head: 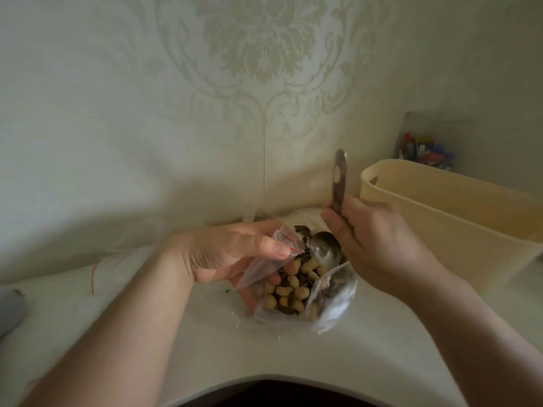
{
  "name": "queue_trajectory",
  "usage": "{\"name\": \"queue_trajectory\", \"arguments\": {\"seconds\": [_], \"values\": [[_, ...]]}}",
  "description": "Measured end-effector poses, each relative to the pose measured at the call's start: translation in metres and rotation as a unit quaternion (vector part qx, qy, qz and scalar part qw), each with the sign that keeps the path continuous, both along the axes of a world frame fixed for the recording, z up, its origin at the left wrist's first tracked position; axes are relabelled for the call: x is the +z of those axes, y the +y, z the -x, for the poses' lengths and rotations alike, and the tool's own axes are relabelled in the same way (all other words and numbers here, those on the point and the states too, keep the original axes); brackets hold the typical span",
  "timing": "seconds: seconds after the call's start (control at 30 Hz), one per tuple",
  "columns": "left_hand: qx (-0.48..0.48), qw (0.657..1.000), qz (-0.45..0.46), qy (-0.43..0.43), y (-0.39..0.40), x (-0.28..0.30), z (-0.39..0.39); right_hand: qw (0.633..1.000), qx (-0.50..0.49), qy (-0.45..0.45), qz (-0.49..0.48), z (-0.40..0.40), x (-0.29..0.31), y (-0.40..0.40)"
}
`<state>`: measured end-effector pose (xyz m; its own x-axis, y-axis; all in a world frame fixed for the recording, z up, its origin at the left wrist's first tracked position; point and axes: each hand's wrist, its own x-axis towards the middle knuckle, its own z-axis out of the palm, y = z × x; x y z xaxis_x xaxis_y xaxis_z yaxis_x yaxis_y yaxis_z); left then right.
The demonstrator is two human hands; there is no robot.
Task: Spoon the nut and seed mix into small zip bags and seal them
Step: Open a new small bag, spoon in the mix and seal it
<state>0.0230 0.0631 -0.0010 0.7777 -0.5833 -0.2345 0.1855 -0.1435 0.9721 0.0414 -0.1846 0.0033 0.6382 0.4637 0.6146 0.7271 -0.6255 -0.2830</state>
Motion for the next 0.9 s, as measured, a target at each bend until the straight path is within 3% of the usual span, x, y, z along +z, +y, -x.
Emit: {"name": "queue_trajectory", "arguments": {"seconds": [0.17, 0.3, 0.37, 0.53, 0.6, 0.67, 0.73, 0.8, 0.9], "values": [[-0.002, 0.998, 0.067, 0.018, -0.009, -0.001, 0.002, 0.999, 0.02, -0.022, -0.031, 0.006, -0.01, 0.008], [0.078, 0.989, 0.118, -0.029, -0.02, -0.006, -0.002, 0.996, -0.012, -0.011, -0.088, -0.002, -0.016, 0.013], [0.119, 0.979, 0.155, -0.052, -0.023, -0.009, -0.006, 0.993, -0.036, 0.022, -0.108, -0.009, -0.018, 0.016], [0.116, 0.953, 0.271, -0.065, -0.015, -0.011, -0.013, 0.972, -0.13, 0.158, -0.112, -0.032, -0.013, 0.022], [0.095, 0.967, 0.222, -0.078, -0.007, -0.005, -0.011, 0.964, -0.152, 0.184, -0.114, -0.039, -0.015, 0.022], [0.102, 0.983, 0.092, -0.118, 0.001, 0.003, -0.007, 0.963, -0.17, 0.181, -0.109, -0.042, -0.022, 0.021], [0.153, 0.971, -0.02, -0.183, 0.01, 0.009, -0.005, 0.966, -0.159, 0.16, -0.124, -0.042, -0.027, 0.018], [0.2, 0.952, -0.05, -0.228, 0.017, 0.014, -0.006, 0.969, -0.124, 0.139, -0.163, -0.038, -0.03, 0.016], [0.193, 0.96, -0.09, -0.181, 0.016, 0.011, -0.008, 0.978, -0.089, 0.091, -0.167, -0.035, -0.034, 0.017]]}}
